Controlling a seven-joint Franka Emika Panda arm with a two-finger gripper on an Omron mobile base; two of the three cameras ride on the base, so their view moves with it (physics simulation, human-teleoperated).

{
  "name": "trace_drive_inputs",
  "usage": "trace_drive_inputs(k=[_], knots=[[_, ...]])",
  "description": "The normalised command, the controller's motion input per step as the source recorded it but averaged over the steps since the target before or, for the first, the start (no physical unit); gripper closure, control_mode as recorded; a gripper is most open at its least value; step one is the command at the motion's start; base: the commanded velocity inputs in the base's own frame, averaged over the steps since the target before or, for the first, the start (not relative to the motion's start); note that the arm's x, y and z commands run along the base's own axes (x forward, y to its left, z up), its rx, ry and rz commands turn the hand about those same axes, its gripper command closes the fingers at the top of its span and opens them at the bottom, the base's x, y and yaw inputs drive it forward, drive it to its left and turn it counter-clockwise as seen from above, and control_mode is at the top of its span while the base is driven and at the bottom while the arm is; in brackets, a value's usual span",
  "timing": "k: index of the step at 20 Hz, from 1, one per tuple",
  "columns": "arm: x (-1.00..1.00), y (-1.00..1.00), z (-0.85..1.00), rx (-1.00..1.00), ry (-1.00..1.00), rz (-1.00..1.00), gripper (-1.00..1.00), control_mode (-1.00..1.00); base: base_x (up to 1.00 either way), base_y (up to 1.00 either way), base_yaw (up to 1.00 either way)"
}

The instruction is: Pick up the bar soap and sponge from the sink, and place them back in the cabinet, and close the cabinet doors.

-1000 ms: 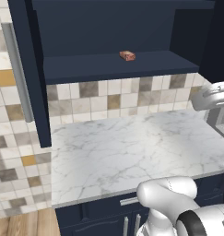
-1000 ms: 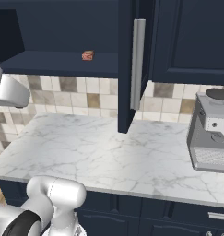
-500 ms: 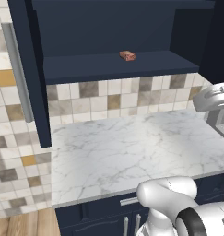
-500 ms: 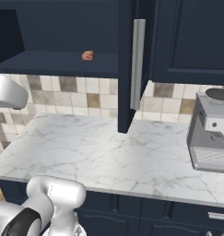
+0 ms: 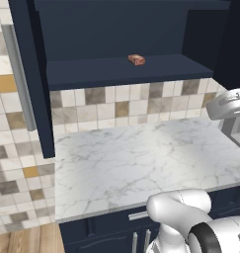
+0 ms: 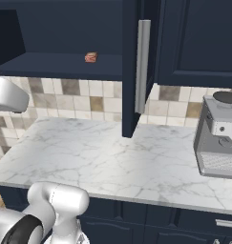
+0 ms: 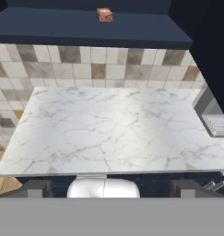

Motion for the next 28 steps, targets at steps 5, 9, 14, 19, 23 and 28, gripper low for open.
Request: trace_drive_inputs(k=[5,9,14,19,23,28], knots=[[0.0,0.0,0.0,0.0,0.0,0.0,-1.0,1.0,-0.12,0.0,0.0],[0.0,0.0,0.0,0.0,0.0,0.0,-1.0,1.0,-0.62,-0.03,0.0],[0.0,0.0,0.0,0.0,0.0,0.0,-1.0,1.0,-0.67,-0.05,-0.03],[0.0,0.0,0.0,0.0,0.0,0.0,-1.0,1.0,-0.42,-0.08,-0.15],[0.0,0.0,0.0,0.0,0.0,0.0,-1.0,1.0,-0.03,0.0,-0.3],[0.0,0.0,0.0,0.0,0.0,0.0,-1.0,1.0,0.0,0.0,-0.41]])
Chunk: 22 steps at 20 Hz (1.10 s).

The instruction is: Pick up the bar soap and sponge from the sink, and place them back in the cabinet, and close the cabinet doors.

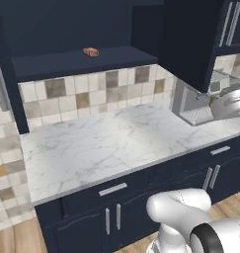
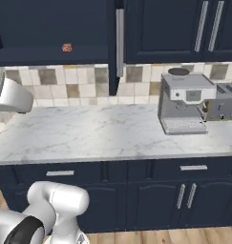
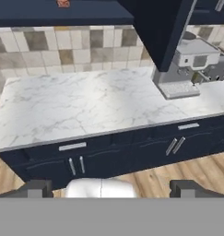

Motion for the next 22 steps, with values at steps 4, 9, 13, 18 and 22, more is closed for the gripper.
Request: trace_drive_inputs(k=[4,9,13,18,22], knots=[[0.0,0.0,0.0,0.0,0.0,0.0,-1.0,1.0,0.0,0.0,-0.45],[0.0,0.0,0.0,0.0,0.0,0.0,-1.0,1.0,0.0,-0.03,-0.51],[0.0,0.0,0.0,0.0,0.0,0.0,-1.0,1.0,0.0,-0.13,-0.5],[0.0,0.0,0.0,0.0,0.0,0.0,-1.0,1.0,0.0,-0.21,-0.52],[0.0,0.0,0.0,0.0,0.0,0.0,-1.0,1.0,0.0,-0.2,-0.53]])
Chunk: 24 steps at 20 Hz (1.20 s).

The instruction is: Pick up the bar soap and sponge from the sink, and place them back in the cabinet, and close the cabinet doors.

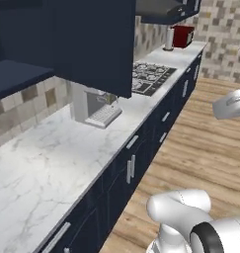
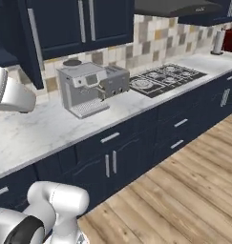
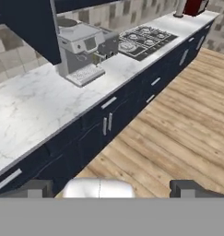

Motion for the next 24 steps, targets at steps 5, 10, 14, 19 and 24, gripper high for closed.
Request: trace_drive_inputs(k=[5,10,14,19,24], knots=[[0.0,0.0,0.0,0.0,0.0,0.0,-1.0,1.0,0.0,-0.16,-0.55],[0.0,0.0,0.0,0.0,0.0,0.0,-1.0,1.0,0.0,-0.13,-0.59],[0.0,0.0,0.0,0.0,0.0,0.0,-1.0,1.0,0.0,-0.32,-0.57],[0.0,0.0,0.0,0.0,0.0,0.0,-1.0,1.0,0.0,-0.32,-0.55],[0.0,0.0,0.0,0.0,0.0,0.0,-1.0,1.0,0.03,-0.53,-0.45]])
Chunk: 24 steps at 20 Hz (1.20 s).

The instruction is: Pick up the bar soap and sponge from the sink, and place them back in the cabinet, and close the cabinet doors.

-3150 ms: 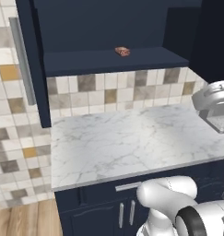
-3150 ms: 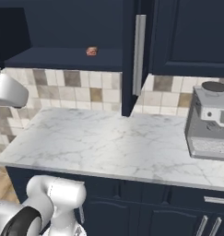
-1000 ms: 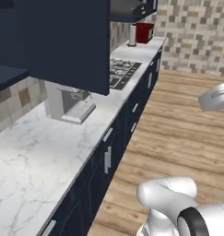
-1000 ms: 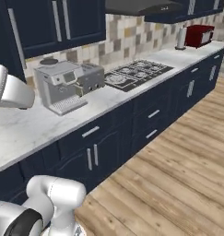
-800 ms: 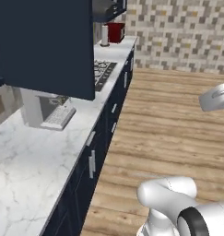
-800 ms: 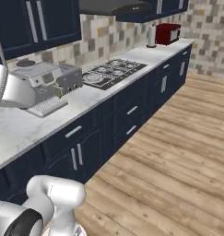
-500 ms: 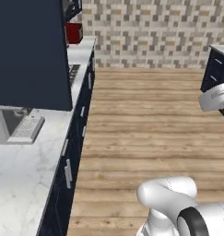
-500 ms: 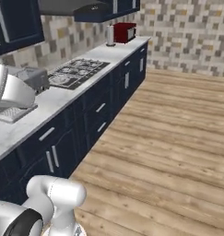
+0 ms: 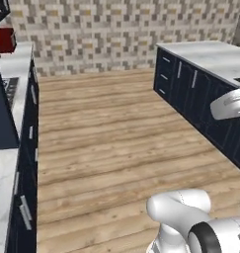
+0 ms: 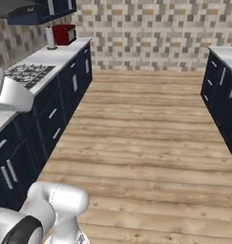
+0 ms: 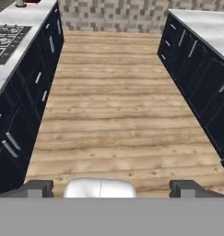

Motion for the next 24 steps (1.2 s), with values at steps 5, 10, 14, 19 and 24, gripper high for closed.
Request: trace_drive_inputs(k=[5,10,14,19,24], knots=[[0.0,0.0,0.0,0.0,0.0,0.0,-1.0,1.0,0.14,-0.68,-0.27],[0.0,0.0,0.0,0.0,0.0,0.0,-1.0,1.0,0.19,-0.57,-0.27],[0.0,0.0,0.0,0.0,0.0,0.0,-1.0,1.0,0.25,-0.11,-0.45],[0.0,0.0,0.0,0.0,0.0,0.0,-1.0,1.0,0.41,0.0,-0.49],[0.0,0.0,0.0,0.0,0.0,0.0,-1.0,1.0,0.51,-0.09,-0.45]])
